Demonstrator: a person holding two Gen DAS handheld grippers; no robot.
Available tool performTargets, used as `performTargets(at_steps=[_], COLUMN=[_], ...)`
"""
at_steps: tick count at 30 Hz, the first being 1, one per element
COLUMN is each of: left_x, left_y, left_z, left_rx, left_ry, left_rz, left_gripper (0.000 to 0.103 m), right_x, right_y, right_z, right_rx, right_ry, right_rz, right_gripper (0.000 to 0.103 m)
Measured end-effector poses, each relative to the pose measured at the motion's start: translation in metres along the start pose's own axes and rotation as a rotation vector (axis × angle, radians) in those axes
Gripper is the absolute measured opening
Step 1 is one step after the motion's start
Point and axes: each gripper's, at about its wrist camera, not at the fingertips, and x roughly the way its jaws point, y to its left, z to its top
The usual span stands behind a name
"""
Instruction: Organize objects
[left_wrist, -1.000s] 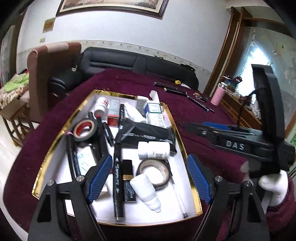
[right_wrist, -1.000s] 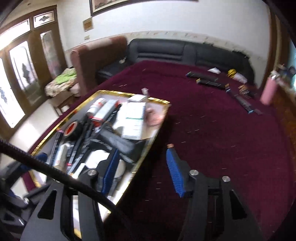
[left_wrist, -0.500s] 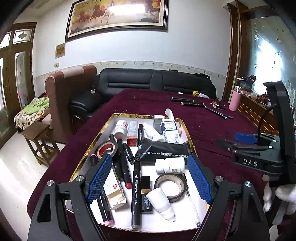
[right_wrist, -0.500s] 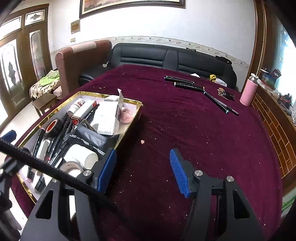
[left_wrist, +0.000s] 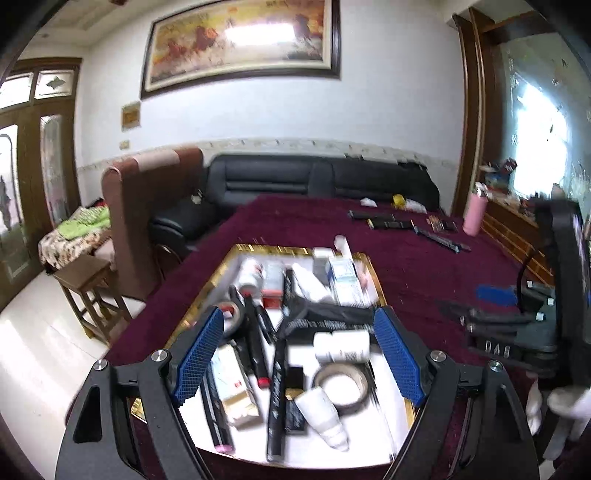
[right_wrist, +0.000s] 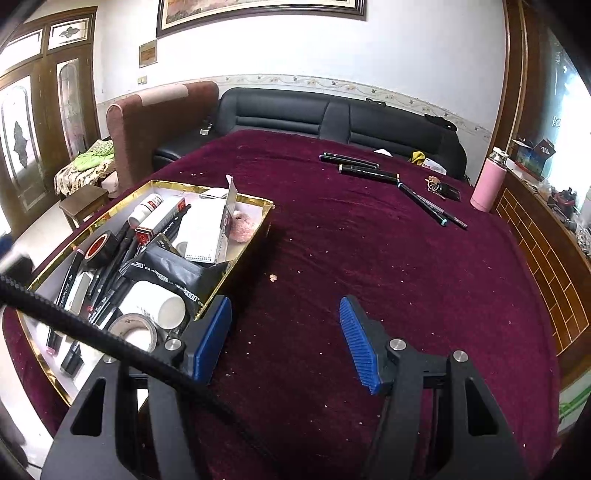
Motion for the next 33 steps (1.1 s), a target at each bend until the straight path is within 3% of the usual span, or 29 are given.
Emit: performTargets(at_steps=[3, 5, 7, 10, 16, 25, 33], left_x=[-0.014, -0.018, -0.018, -0.006, 0.028, 0.033, 0.030], left_y=[0.006, 0.012, 0.021, 0.035, 0.039, 0.040, 0.037], left_z=[0.008, 0.012, 0.014, 0.010, -0.012, -0.028, -0.025], left_rx=[-0.017, -0.054, -0.137, -0.259, -0.330, -0.309, -0.264], left_ry=[-0.070, -0.076, -0.063, 0.008, 0.180, 0.235, 0.235], left_rz=[0.031, 0.010, -0.023, -0.054, -0.054, 0.166, 0.228], left_gripper=[0.082, 0.102, 0.102, 0.102, 0.102, 0.102, 0.102], right_x=[-0.001, -0.001, -0.001, -0.002, -0.005, -0.008, -0.011], right_y=[-0.001, 0.000, 0.002, 0.005, 0.007, 0.013, 0.021], right_z=[-0.002, -0.002, -0.004, -0.007, -0.013, -0.016, -0.018], right_rx=[0.004, 0.001, -0.005, -0.019, -0.042, -0.063, -0.084], right_ry=[-0.002, -0.005, -0.007, -0.012, -0.024, -0.032, -0.033], right_rz=[0.004, 0.003, 0.002, -0.002, -0.028, -0.040, -0.026], right_gripper=[0.061, 0.061, 0.061, 0.061, 0.061, 0.061, 0.061])
